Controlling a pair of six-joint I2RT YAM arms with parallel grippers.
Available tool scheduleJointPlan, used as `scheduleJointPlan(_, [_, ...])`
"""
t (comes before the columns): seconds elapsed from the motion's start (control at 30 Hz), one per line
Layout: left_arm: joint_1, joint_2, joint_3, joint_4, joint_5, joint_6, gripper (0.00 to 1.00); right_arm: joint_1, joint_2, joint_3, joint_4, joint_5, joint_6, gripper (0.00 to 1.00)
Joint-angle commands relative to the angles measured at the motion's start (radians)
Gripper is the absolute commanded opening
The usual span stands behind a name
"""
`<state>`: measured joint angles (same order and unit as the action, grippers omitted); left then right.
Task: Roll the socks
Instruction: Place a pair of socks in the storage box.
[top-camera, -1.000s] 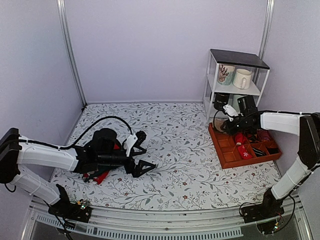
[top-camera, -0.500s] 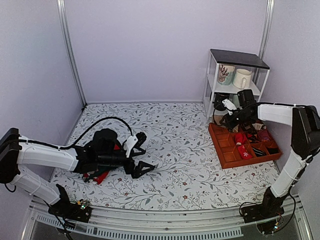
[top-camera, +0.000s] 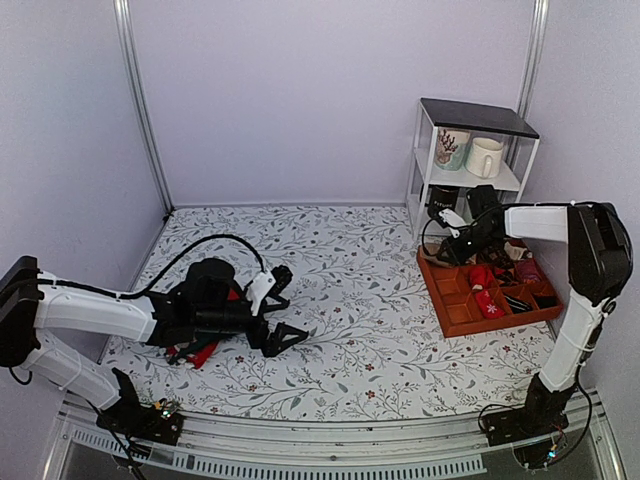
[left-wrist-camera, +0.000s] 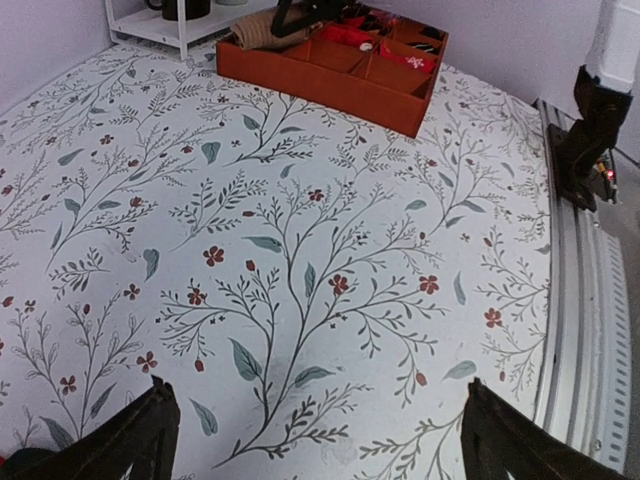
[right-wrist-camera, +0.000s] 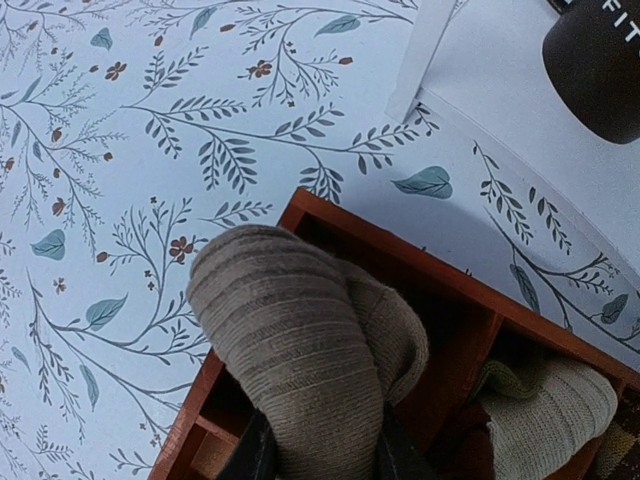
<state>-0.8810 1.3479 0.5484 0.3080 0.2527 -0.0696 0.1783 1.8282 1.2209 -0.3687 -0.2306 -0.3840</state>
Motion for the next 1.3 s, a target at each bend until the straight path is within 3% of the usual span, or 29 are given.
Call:
scheduleJointPlan(0.0, [0.017, -0.016, -0.016, -0.003, -0.002, 0.017, 0.99, 0.001, 0.074, 0.019, -0.065, 0.020, 0.040, 0.00])
scheduleJointPlan(0.4, [0.019, -0.010, -0.037, 0.024, 0.006, 0.008, 0.99, 0.001, 0.131, 0.040, -0.131, 0.116, 0.084, 0.00])
scheduleJointPlan(0.7, [0.019, 0.001, -0.059, 0.039, 0.010, 0.007, 0.99, 0.069, 0.219, 0.036, -0.167, 0.261, 0.089, 0.01])
scheduleJointPlan(0.93, [0.019, 0.034, -0.043, 0.033, 0.018, 0.023, 0.99, 0.084, 0.241, 0.062, -0.192, 0.251, 0.117, 0.01])
scheduleJointPlan(1.27, [0.020, 0.053, 0.008, -0.017, 0.023, 0.035, 0.99, 0.084, 0.196, 0.169, -0.267, 0.140, 0.138, 0.31])
